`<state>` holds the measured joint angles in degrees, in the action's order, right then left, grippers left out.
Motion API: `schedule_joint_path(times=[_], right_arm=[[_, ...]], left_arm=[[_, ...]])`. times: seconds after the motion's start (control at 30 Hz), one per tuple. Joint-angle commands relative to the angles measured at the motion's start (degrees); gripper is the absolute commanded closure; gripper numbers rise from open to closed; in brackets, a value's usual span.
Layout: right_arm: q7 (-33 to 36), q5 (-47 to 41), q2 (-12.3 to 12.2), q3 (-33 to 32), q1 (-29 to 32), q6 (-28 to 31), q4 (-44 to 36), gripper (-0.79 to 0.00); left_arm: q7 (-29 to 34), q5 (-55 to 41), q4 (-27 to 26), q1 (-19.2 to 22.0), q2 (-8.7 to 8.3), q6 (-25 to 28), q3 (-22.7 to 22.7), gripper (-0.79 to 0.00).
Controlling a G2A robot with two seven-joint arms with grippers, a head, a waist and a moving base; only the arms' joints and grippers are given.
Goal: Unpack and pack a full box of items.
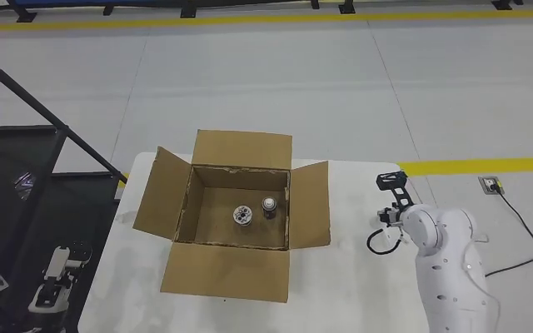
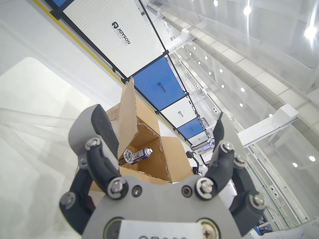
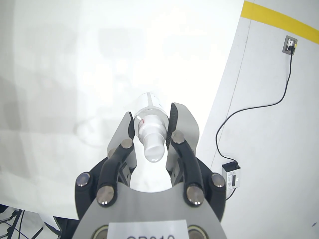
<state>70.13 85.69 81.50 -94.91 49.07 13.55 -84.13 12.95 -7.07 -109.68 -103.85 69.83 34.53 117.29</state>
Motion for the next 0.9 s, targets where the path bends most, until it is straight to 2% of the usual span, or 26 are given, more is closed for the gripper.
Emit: schedule_joint_path(times=[0.0, 0.17, 0.3, 0.5, 0.6, 0.7, 0.8, 0.87], right_arm=[[0.2, -1.1, -0.1, 0.1, 0.9, 0.3, -3.2, 0.000], [1.0, -4.5, -0.3, 0.8, 4.3, 1.0, -14.0, 0.000], [0.4, -10.6, -0.2, 2.3, 7.4, 1.4, -25.0, 0.000], [-3.7, -16.1, 0.1, 9.0, 11.3, 0.0, -39.2, 0.000], [-4.0, -16.1, 0.1, 15.0, 11.6, 1.2, -41.1, 0.000], [-2.7, -13.2, 0.2, 21.7, 10.1, 2.8, -39.4, 0.000], [-7.4, -5.5, 0.6, 26.9, 9.0, -1.9, -37.3, 0.000], [-10.2, -3.6, 0.8, 28.9, 9.3, -4.9, -36.9, 0.000]], left_arm=[[0.0, 0.0, 0.0, 0.0, 0.00, 0.0, 0.0, -0.785], [0.0, 0.0, 0.0, 0.0, 0.00, 0.0, 0.0, -0.785], [0.0, 0.0, 0.0, 0.0, 0.00, 0.0, 0.0, -0.785], [0.0, 0.0, 0.0, 0.0, 0.00, 0.0, 0.0, -0.785], [0.0, 0.0, 0.0, 0.0, 0.00, 0.0, 0.0, -0.785], [0.0, 0.0, 0.0, 0.0, 0.00, 0.0, 0.0, -0.785], [0.0, 0.0, 0.0, 0.0, 0.00, 0.0, 0.0, -0.785], [0.0, 0.0, 0.0, 0.0, 0.00, 0.0, 0.0, -0.785]])
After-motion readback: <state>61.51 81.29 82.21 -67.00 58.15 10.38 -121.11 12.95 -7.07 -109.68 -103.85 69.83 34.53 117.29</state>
